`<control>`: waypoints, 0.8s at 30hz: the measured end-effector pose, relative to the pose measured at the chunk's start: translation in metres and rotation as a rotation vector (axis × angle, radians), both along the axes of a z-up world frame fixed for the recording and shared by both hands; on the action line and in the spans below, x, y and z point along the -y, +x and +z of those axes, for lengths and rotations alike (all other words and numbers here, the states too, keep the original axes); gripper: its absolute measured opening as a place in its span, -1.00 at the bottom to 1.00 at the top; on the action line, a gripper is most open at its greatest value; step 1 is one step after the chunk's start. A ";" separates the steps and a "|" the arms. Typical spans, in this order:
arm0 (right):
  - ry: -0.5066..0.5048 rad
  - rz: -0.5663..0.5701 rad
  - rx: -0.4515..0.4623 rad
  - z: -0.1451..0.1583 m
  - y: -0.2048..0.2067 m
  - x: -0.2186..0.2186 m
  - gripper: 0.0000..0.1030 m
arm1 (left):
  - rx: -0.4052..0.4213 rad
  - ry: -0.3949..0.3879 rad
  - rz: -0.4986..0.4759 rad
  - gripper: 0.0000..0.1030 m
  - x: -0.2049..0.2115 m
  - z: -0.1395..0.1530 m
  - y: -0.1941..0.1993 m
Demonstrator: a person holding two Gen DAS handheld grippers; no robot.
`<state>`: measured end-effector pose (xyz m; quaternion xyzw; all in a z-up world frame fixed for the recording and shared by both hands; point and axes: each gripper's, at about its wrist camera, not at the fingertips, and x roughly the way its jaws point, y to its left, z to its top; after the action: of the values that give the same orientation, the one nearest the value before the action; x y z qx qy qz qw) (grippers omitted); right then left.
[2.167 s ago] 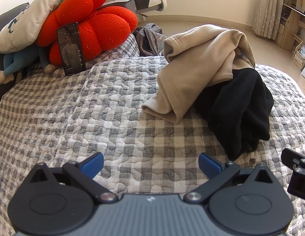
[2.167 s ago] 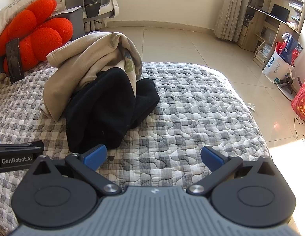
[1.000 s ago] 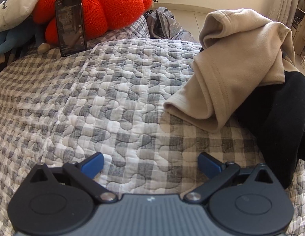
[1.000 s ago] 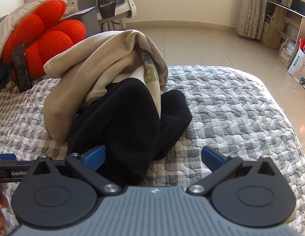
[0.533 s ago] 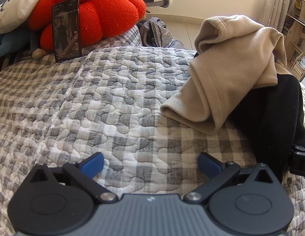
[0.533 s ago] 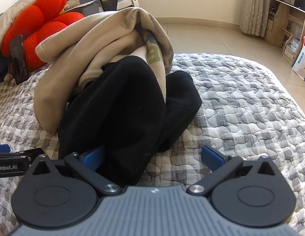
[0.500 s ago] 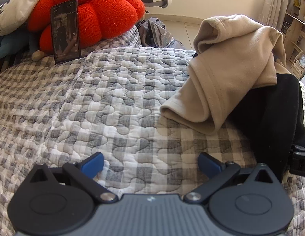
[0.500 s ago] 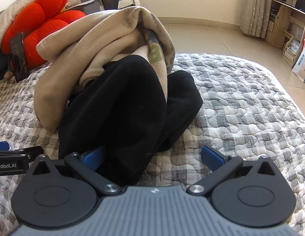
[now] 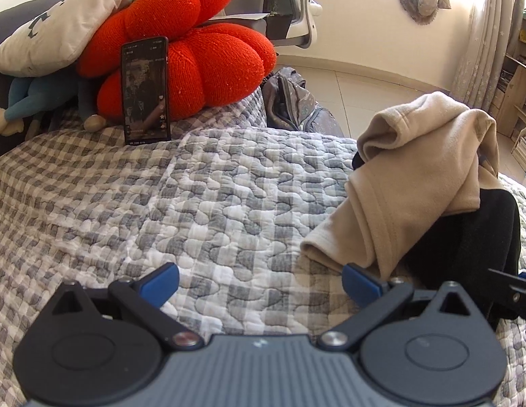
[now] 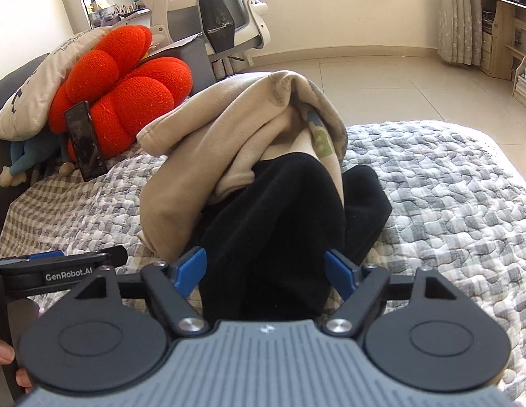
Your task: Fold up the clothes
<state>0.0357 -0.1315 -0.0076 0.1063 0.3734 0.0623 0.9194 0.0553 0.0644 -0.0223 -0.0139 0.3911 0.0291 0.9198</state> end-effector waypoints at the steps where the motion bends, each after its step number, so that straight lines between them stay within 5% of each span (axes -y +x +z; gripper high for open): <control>1: 0.006 0.008 -0.007 -0.002 0.001 -0.003 0.33 | -0.001 -0.004 0.001 0.99 0.002 0.000 0.000; 5: -0.040 0.016 -0.019 -0.011 0.003 -0.014 -0.02 | 0.005 -0.017 -0.016 0.98 0.008 0.000 -0.001; 9: -0.071 0.022 -0.002 -0.011 -0.001 -0.010 -0.80 | 0.023 -0.042 -0.046 0.94 0.010 0.001 -0.001; 24: -0.075 -0.121 0.045 0.011 -0.026 0.037 -0.84 | 0.162 -0.167 -0.154 0.67 0.031 0.001 0.005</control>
<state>0.0093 -0.1687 0.0038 0.0926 0.3476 -0.0051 0.9330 0.0600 0.0329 -0.0211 -0.0627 0.3166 -0.0755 0.9435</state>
